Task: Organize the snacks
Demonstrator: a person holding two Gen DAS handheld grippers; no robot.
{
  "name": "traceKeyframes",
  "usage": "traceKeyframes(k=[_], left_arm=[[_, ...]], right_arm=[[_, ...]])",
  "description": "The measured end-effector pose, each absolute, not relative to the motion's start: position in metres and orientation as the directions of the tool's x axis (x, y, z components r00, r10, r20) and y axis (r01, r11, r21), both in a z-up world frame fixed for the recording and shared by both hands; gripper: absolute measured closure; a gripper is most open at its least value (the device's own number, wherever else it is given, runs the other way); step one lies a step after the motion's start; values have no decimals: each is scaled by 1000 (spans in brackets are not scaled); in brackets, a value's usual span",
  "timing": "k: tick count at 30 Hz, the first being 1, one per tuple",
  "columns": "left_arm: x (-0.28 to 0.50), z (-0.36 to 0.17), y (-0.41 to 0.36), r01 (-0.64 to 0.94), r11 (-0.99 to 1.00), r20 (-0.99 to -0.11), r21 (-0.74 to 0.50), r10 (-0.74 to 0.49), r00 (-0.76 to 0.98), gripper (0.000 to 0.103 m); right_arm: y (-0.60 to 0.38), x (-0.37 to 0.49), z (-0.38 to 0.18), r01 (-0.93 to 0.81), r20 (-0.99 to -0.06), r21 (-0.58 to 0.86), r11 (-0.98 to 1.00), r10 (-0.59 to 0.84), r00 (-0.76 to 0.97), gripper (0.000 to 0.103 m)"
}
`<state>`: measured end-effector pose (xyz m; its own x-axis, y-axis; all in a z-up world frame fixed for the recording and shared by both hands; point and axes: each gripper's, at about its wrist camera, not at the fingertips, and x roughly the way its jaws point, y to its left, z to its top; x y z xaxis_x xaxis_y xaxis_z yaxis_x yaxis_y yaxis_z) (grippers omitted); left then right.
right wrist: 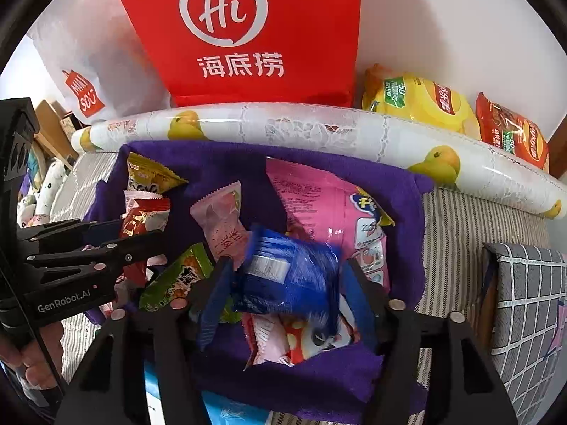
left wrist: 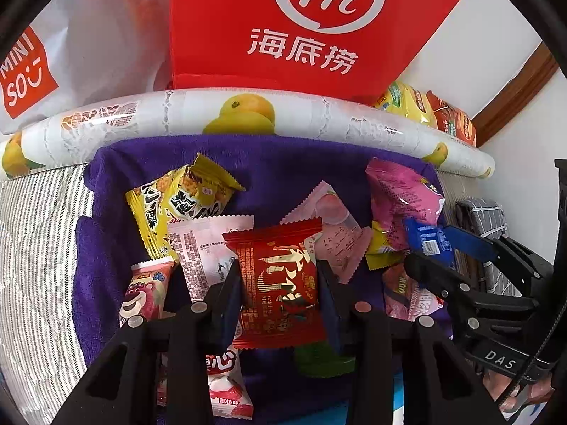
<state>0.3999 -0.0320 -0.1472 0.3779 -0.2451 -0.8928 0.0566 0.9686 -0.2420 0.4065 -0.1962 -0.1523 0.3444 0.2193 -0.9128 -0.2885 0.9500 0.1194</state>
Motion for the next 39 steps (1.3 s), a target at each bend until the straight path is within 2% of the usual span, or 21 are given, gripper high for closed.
traceKeyframes(k=[6, 10, 20, 25, 32, 34, 35, 39], left_arm=[[401, -147, -33, 61, 968, -892, -244, -249, 376, 64], [401, -144, -31, 60, 964, -890, -259, -262, 373, 52], [378, -105, -35, 84, 968, -865, -236, -249, 435, 48], [344, -84, -40, 115, 970, -850, -216, -245, 466, 47], [286, -55, -32, 100, 976, -822, -192, -215, 527, 35], [267, -48, -29, 101, 977, -815, -188, -213, 539, 35], [261, -46, -30, 102, 977, -812, -186, -212, 544, 31], [217, -30, -29, 107, 981, -781, -162, -194, 593, 24]], right_arm=[[-197, 403, -147, -295, -906, 116, 948, 223, 360, 29], [-201, 399, -137, -291, -892, 116, 950, 229, 391, 28], [-221, 382, -102, -207, -849, 140, 968, 225, 478, 27], [-218, 353, -85, -182, -845, 109, 977, 187, 502, 27], [-217, 302, -67, -140, -849, 122, 983, 176, 498, 27], [-216, 280, -59, -126, -842, 91, 988, 144, 520, 27], [-215, 272, -56, -121, -839, 75, 990, 129, 528, 27], [-214, 226, -36, -96, -812, 36, 995, 85, 577, 20]])
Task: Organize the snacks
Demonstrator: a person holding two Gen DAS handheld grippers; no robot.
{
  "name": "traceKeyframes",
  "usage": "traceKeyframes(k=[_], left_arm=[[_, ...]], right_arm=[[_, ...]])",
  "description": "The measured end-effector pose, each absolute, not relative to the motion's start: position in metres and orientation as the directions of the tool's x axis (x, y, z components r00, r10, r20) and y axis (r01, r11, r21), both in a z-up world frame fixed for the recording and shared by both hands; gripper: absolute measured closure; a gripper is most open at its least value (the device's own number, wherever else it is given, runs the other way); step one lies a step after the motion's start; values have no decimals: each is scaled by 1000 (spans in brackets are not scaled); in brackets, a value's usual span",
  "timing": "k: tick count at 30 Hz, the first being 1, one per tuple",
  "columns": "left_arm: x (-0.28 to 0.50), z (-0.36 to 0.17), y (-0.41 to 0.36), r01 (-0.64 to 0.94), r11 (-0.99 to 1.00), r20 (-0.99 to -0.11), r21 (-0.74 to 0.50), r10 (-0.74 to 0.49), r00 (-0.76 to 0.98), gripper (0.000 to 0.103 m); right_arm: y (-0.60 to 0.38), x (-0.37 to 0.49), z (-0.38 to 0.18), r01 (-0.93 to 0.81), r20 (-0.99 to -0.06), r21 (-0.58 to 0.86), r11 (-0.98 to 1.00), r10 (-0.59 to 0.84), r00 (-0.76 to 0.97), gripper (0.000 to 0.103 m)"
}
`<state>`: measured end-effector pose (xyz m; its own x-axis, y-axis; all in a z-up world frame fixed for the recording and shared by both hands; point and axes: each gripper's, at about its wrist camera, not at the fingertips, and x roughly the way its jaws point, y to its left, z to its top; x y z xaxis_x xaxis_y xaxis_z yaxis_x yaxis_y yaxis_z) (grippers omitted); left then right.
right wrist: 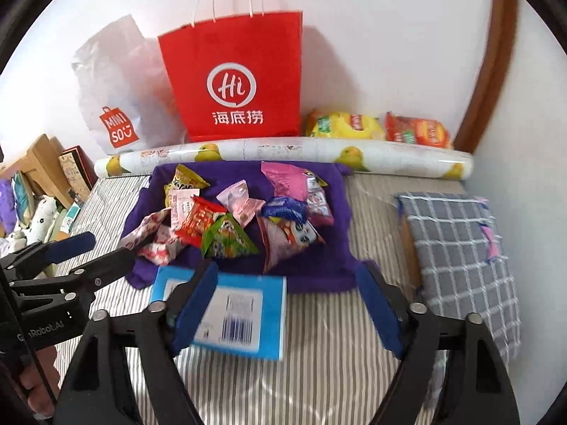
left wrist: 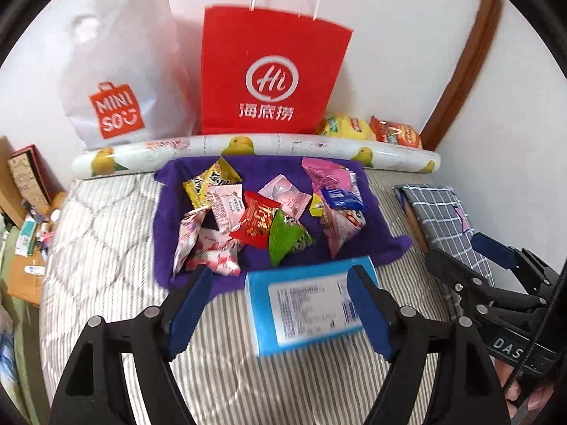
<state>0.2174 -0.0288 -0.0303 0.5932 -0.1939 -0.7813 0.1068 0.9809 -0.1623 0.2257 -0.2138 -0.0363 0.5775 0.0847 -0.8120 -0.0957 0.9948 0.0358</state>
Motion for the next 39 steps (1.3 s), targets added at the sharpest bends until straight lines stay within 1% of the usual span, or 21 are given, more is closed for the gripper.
traceKeyframes(k=[1, 2, 4, 7, 8, 9, 10, 11, 14, 18, 23, 27, 39], left_arm=[[206, -27, -28, 105, 982, -772, -155, -187, 608, 21], [197, -24, -28, 104, 983, -764, -149, -181, 620, 21], [180, -18, -28, 103, 986, -752, -134, -169, 637, 21], [154, -8, -29, 104, 990, -734, -95, -140, 664, 21], [148, -6, -30, 102, 991, -728, -83, -130, 673, 18], [142, -3, -30, 99, 993, -719, -70, -120, 685, 16], [134, 0, -31, 98, 994, -707, -58, -110, 699, 11], [126, 4, -32, 99, 994, -692, -46, -103, 714, 10], [109, 12, -37, 112, 993, -667, -21, -98, 739, 10], [95, 19, -43, 119, 993, -647, -20, -104, 756, 10], [86, 21, -49, 126, 992, -639, -19, -109, 762, 9], [83, 21, -50, 110, 994, -635, -4, -88, 768, 9], [81, 23, -46, 98, 995, -634, -15, -85, 768, 9]], right_arm=[[-214, 212, -31, -91, -803, 37, 995, 84, 590, 19], [-215, 200, -26, -85, -796, 38, 996, 82, 600, 17], [-216, 181, -17, -77, -779, 34, 996, 75, 623, 9], [-221, 151, -3, -58, -754, 25, 998, 57, 655, 4], [-222, 144, -1, -50, -750, 27, 998, 54, 659, 3], [-225, 137, 2, -39, -747, 35, 999, 52, 663, 3], [-228, 129, 5, -28, -745, 47, 999, 54, 665, 2], [-230, 124, 6, -22, -742, 57, 998, 57, 668, 2], [-237, 105, 12, -26, -731, 92, 995, 85, 677, 2], [-241, 90, 15, -11, -723, 79, 997, 65, 688, 2], [-244, 78, 20, -9, -713, 69, 998, 56, 699, 2], [-244, 74, 23, -8, -710, 66, 998, 53, 703, 2], [-245, 67, 25, -19, -701, 74, 997, 66, 710, 2]])
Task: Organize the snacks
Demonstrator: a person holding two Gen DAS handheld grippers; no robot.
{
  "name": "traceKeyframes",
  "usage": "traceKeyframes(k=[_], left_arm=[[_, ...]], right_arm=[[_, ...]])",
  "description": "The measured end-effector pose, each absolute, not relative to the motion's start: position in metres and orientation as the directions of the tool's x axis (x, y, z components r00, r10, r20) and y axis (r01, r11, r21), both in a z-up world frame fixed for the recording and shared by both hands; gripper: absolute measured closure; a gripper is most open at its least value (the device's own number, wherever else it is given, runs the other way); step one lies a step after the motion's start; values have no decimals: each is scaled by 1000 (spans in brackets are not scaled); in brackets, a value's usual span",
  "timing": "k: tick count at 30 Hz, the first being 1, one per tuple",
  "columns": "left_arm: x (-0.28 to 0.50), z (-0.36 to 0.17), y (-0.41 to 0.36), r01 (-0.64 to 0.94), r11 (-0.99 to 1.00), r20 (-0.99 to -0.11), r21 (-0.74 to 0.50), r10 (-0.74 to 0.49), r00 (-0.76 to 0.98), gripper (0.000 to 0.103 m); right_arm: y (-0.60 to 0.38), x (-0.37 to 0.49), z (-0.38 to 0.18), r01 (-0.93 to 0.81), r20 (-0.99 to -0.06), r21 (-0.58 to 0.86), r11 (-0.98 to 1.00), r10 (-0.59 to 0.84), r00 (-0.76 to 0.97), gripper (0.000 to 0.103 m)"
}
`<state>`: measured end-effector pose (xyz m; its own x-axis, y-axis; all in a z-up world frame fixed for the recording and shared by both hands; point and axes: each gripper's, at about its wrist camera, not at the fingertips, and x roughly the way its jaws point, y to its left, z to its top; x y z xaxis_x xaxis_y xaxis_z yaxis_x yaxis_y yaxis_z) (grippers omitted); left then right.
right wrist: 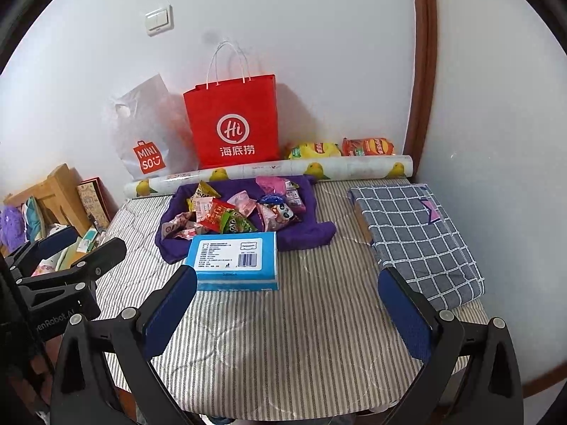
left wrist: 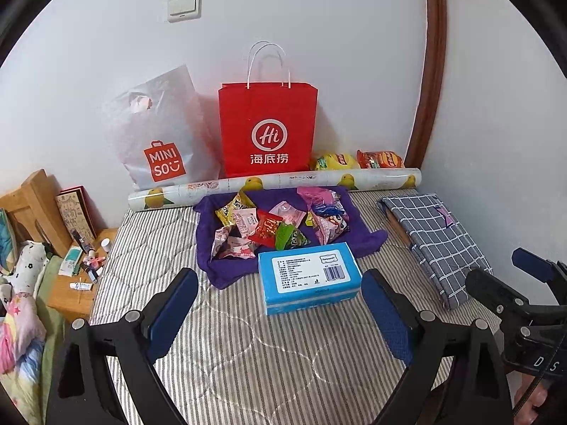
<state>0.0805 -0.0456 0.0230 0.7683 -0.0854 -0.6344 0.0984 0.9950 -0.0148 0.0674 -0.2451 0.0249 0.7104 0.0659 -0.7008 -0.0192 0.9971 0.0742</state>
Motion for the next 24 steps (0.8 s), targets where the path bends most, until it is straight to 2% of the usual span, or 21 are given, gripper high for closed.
traceKeyframes(k=[24], left_arm=[[79, 27, -42, 85, 996, -632, -20, -78, 771, 9]], right_arm=[[-242, 64, 26, -24, -700, 77, 997, 72, 711, 2]])
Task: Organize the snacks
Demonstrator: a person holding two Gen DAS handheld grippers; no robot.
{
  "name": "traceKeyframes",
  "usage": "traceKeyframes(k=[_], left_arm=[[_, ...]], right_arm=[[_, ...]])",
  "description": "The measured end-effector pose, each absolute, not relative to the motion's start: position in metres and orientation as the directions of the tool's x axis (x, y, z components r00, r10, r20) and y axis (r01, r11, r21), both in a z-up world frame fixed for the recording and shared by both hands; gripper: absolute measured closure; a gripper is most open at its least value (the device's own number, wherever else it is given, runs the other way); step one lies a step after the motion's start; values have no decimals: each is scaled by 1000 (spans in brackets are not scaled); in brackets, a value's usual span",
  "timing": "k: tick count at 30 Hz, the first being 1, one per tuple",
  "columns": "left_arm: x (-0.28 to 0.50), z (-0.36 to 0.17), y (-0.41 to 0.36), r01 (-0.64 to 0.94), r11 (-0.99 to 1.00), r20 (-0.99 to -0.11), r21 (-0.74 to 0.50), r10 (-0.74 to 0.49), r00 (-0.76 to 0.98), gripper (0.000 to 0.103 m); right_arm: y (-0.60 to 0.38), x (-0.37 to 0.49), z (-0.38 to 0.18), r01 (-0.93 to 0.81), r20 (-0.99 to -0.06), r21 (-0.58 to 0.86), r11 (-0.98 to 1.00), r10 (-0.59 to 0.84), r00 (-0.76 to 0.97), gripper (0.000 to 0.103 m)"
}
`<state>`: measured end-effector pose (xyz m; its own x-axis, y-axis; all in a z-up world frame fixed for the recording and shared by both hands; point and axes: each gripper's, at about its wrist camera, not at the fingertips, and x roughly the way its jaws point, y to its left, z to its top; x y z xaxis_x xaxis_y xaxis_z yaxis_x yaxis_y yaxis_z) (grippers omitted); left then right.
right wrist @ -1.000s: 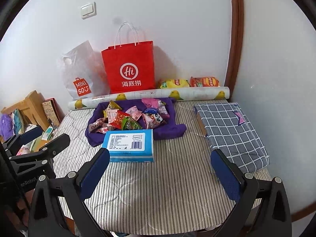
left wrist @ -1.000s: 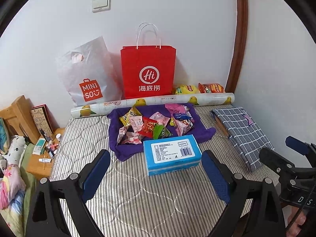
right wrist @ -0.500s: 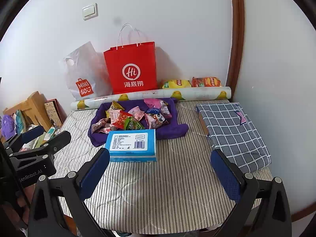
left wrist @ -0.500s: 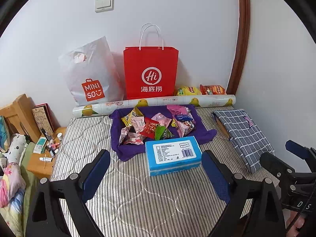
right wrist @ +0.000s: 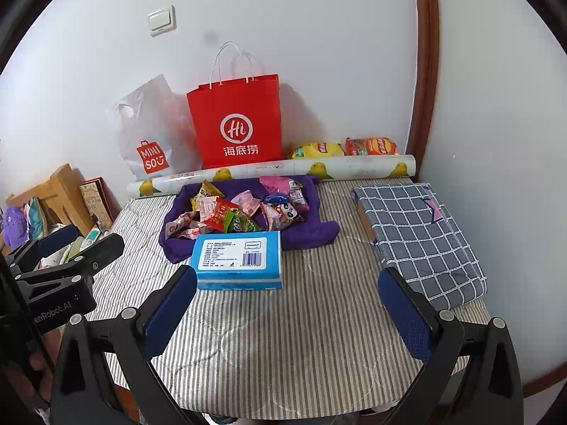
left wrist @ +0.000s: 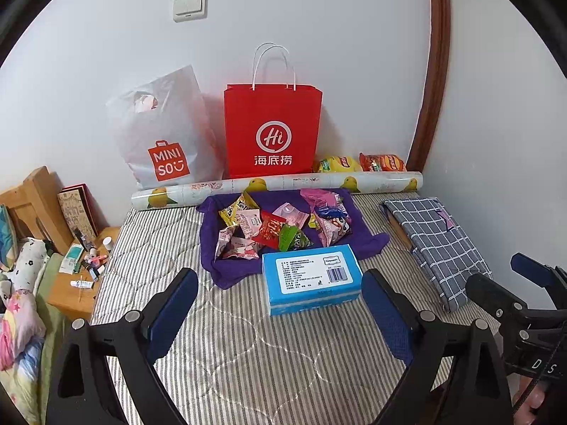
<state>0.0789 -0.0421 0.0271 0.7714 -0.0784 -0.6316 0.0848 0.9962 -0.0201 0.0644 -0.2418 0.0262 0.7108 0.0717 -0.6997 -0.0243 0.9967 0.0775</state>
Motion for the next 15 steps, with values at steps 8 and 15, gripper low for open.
traceKeyframes(k=[8, 15], left_arm=[[77, 28, -42, 86, 996, -631, -21, -79, 771, 9], [76, 28, -42, 83, 996, -630, -22, -79, 773, 9]], right_arm=[[-241, 65, 26, -21, -700, 84, 996, 74, 710, 2], [-243, 66, 27, -21, -698, 88, 996, 77, 712, 2]])
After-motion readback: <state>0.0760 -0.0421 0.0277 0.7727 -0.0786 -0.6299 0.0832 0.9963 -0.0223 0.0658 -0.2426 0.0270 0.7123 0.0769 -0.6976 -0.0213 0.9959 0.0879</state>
